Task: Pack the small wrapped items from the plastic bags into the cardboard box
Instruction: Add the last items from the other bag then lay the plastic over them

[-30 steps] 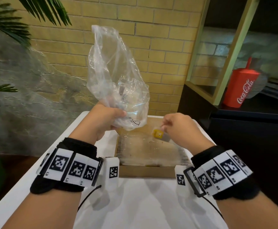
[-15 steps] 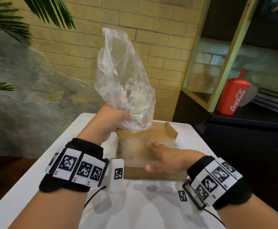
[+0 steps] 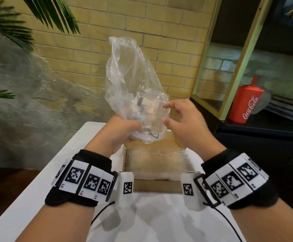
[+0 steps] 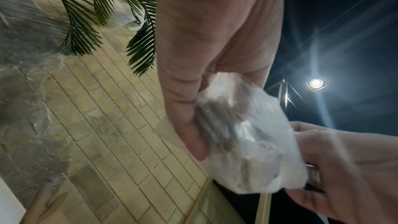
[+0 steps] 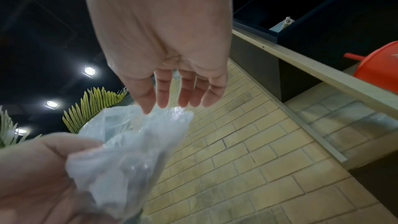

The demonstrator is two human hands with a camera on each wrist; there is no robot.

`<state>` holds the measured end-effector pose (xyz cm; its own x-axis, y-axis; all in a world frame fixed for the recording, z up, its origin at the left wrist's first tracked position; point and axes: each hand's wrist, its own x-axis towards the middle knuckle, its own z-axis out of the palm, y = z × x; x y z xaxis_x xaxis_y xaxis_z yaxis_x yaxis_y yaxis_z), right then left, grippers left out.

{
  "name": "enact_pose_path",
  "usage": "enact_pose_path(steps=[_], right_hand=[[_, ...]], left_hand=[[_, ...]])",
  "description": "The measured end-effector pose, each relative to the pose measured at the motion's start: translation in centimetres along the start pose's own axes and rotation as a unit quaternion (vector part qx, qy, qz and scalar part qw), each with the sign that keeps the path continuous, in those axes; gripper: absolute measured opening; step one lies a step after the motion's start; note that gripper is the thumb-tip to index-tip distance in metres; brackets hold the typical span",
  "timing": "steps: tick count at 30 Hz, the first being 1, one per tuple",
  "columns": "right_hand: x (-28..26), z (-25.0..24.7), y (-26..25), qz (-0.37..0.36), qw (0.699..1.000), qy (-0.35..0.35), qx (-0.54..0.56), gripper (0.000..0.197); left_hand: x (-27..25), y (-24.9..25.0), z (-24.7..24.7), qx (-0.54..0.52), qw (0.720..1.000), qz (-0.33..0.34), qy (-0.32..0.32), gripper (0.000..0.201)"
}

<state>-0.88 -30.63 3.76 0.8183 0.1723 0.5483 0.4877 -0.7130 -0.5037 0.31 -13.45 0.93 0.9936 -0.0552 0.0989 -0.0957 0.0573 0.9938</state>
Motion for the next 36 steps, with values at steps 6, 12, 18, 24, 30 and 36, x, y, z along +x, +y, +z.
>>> enact_pose_path(steps=[6,12,18,24,30,36], right_hand=[[1.7,1.9,-0.7,0.021,0.998,0.003,0.058,0.026],[2.6,-0.2,-0.6,0.055,0.958,0.135,0.248,0.020],[2.6,-1.5,1.3,0.102,0.933,0.170,0.301,0.031],[1.8,-0.8,3.6,0.184,0.972,0.026,0.144,0.028],[1.3,0.6,4.1,0.156,0.986,-0.053,0.006,0.034],[1.1,0.3,3.6,0.167,0.972,-0.166,0.023,0.043]], left_hand=[[-0.2,0.0,0.1,-0.030,0.999,0.023,-0.019,0.020],[0.3,-0.1,-0.4,-0.040,0.999,0.030,0.018,0.028],[0.9,-0.3,-1.2,-0.038,0.993,0.016,0.107,0.022],[1.2,-0.2,-2.2,-0.024,0.988,0.019,0.151,0.024],[1.3,-0.3,-2.3,-0.024,0.988,0.024,0.151,0.034],[1.0,-0.1,-2.0,-0.011,0.990,0.016,0.140,0.010]])
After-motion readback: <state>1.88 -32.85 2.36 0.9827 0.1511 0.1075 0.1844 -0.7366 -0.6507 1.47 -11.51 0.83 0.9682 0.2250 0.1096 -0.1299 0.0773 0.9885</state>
